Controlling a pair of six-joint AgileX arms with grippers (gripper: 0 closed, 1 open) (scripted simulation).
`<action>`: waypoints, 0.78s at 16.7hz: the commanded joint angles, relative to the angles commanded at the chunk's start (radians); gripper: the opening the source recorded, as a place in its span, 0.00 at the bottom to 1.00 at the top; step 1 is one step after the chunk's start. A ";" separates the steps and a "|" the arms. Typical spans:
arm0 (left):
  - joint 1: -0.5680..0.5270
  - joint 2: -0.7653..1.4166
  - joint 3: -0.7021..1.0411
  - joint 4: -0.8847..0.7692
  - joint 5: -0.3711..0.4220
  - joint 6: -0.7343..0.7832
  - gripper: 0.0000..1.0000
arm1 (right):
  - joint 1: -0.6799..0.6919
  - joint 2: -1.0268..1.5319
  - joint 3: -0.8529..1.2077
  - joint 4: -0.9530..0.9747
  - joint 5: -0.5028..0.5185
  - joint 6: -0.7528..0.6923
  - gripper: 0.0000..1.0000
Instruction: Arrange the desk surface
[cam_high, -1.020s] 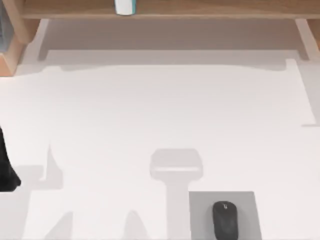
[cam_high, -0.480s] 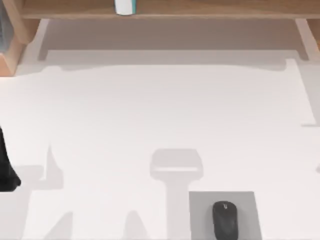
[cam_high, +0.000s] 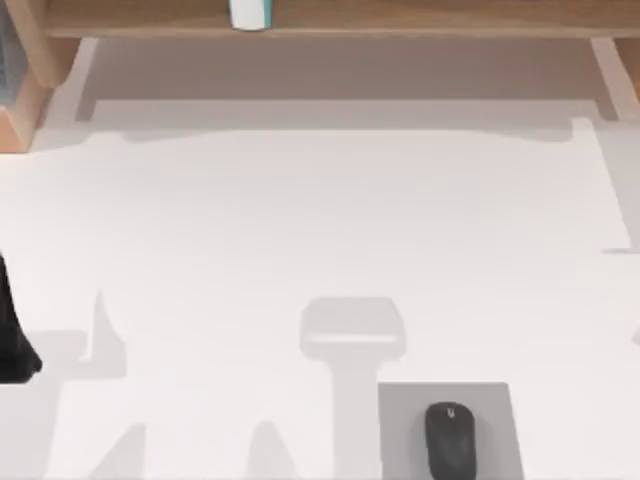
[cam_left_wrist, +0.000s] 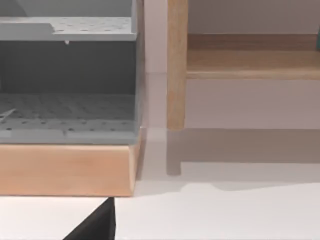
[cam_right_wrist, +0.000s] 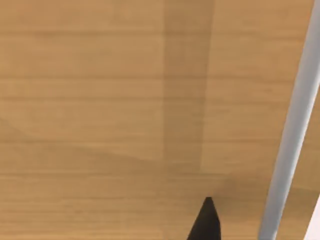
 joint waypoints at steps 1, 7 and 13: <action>0.000 0.000 0.000 0.000 0.000 0.000 1.00 | 0.000 0.000 0.000 0.000 0.000 0.000 0.17; 0.000 0.000 0.000 0.000 0.000 0.000 1.00 | 0.000 0.000 0.000 0.000 0.000 0.000 0.00; 0.000 0.000 0.000 0.000 0.000 0.000 1.00 | 0.001 0.003 0.002 -0.004 0.001 0.002 0.00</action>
